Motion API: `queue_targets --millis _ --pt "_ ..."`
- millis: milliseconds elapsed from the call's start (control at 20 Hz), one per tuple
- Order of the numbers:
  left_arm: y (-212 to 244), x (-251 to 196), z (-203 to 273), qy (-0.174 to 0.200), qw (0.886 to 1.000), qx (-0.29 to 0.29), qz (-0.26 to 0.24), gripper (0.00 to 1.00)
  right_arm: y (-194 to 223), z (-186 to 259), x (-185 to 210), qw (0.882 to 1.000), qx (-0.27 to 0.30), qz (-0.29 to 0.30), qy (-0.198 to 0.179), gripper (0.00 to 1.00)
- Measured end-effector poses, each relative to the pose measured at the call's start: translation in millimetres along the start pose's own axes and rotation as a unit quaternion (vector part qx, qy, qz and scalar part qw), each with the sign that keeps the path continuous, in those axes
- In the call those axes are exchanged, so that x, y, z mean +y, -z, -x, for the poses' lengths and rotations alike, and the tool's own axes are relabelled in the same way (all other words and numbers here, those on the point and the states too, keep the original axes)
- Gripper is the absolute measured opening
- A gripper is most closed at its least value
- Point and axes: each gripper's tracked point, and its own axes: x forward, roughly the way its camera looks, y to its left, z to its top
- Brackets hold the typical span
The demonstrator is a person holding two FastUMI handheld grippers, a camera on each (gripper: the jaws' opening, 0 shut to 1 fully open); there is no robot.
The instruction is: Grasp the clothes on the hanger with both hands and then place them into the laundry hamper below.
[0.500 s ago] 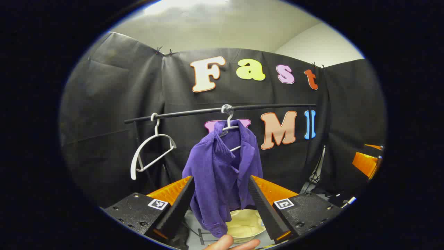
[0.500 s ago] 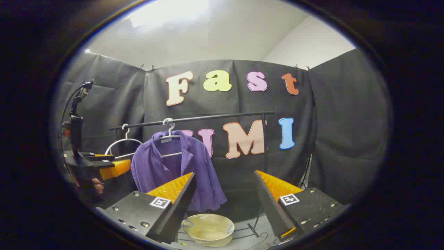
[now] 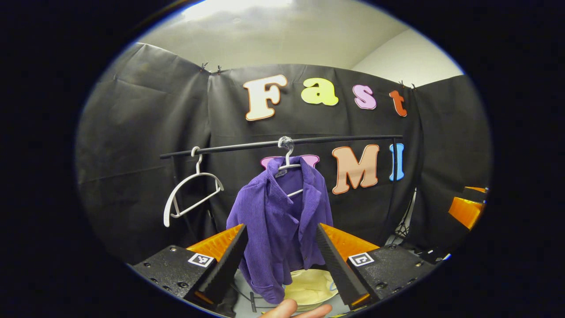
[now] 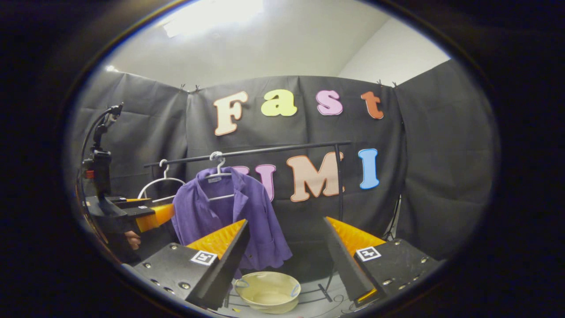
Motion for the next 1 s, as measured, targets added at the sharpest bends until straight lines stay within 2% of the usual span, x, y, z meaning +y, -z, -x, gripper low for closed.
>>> queue_targets --millis 100,150,200,250,350,450,500,550,600,750,800,1000 --pt "6 -1 1 -0.009 1.000 0.002 0.007 0.92 5 0 1 1.000 0.004 0.003 -0.012 0.99" --pt "10 -2 1 -0.012 1.000 0.007 0.009 0.95 7 -2 1 1.000 0.005 0.005 -0.015 0.98" --pt "13 -3 -1 -0.015 1.000 0.010 0.007 0.92 10 -5 0 1.000 0.011 0.005 -0.016 0.98" --pt "16 -3 -4 -0.019 1.000 0.010 0.002 0.95 12 -8 1 1.000 0.014 0.003 -0.019 0.98" --pt "21 -4 -13 -0.027 1.000 0.009 -0.011 0.92 15 -18 4 0.999 0.017 -0.003 -0.027 0.98" --pt "33 -4 -26 -0.031 0.999 0.015 -0.015 0.95 18 -30 5 0.999 0.016 -0.006 -0.028 0.98" --pt "39 -4 -33 -0.031 0.999 0.019 -0.013 0.92 21 -40 6 0.999 0.020 -0.006 -0.026 0.98" --pt "44 -4 -44 -0.031 0.999 0.017 -0.013 0.95 25 -49 7 0.999 0.026 -0.007 -0.024 0.98" --pt "47 -3 -53 -0.034 0.999 0.015 -0.016 0.92 28 -59 10 0.999 0.034 -0.009 -0.026 0.98" --pt "65 2 -90 -0.043 0.999 0.014 -0.027 0.95 37 -93 17 0.998 0.050 0.000 -0.028 0.98" --pt "74 -2 -100 -0.041 0.999 0.020 -0.028 0.93 42 -107 20 0.998 0.056 0.004 -0.029 0.98" --pt "94 -19 -139 -0.030 0.999 0.020 -0.036 0.92 63 -168 45 0.995 0.081 0.003 -0.051 1.00"
